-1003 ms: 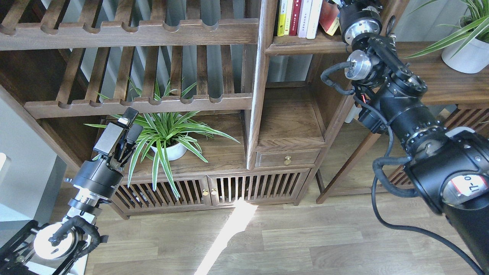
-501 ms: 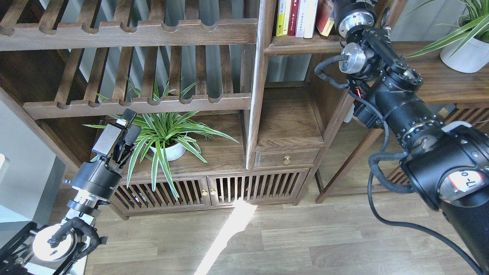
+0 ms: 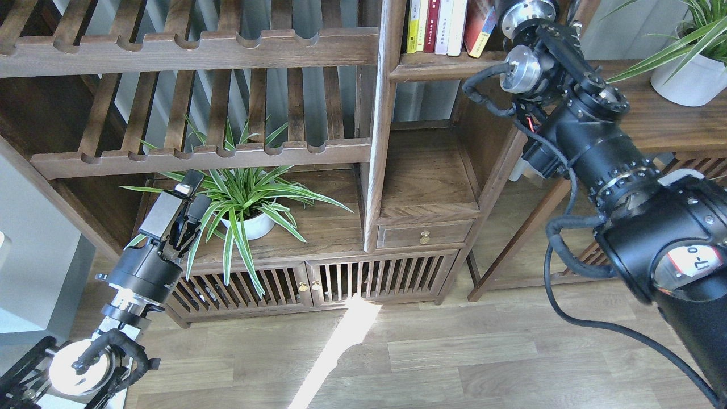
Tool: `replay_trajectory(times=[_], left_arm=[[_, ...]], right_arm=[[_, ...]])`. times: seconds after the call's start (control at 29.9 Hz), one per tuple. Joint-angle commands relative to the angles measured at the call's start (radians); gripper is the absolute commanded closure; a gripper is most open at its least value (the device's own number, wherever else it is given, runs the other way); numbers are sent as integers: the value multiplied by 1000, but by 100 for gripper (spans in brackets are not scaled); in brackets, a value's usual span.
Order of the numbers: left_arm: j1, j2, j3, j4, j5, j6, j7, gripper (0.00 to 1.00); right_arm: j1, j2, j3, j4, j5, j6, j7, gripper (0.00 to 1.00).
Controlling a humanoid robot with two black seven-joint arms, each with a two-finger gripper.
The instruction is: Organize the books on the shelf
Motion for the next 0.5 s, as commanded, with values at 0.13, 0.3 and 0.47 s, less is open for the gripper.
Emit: replay_trajectory(times=[0.13,0.3,0.47], left_arm=[[0,1,5,2,0,0,1,5],[0,-1,6,2,0,0,1,5],[0,1,8,2,0,0,2,5]], right_arm=[[4,27,12,52,18,-107,1,43],[16,33,14,73,18,-130,1,43],[36,44,17,93,21,-170,-1,43]])
